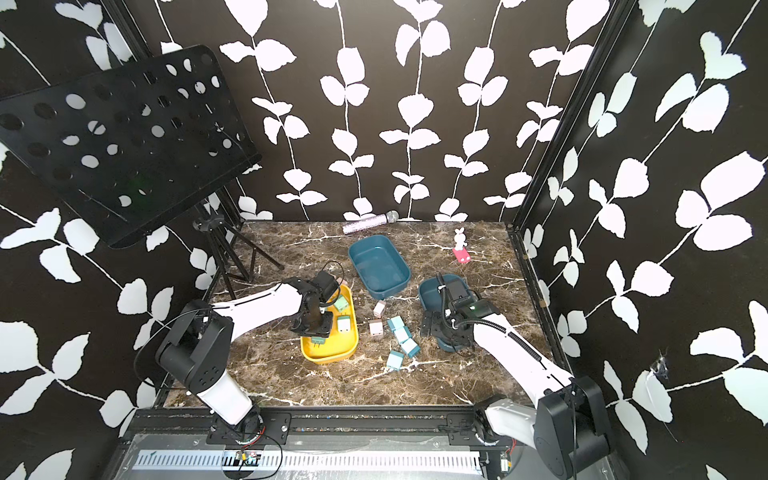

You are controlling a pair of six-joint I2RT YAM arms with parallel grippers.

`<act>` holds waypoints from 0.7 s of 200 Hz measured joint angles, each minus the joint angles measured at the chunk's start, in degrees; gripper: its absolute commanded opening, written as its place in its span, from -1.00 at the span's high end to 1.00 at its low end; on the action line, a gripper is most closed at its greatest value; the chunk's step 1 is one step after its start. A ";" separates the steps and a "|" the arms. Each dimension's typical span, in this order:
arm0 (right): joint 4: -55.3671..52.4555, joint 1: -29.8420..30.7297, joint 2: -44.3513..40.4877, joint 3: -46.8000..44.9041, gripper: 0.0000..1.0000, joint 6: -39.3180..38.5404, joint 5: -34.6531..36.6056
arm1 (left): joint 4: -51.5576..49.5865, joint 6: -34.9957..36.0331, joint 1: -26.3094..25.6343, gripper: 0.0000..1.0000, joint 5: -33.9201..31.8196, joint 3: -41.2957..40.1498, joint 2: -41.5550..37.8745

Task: Place the plugs by color into the storage box
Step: Place the plug in the storage box.

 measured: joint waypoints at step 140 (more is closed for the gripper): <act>-4.39 20.76 17.46 11.87 -0.88 -17.42 0.57 | -3.98 -13.11 0.07 -0.44 1.25 5.27 -18.03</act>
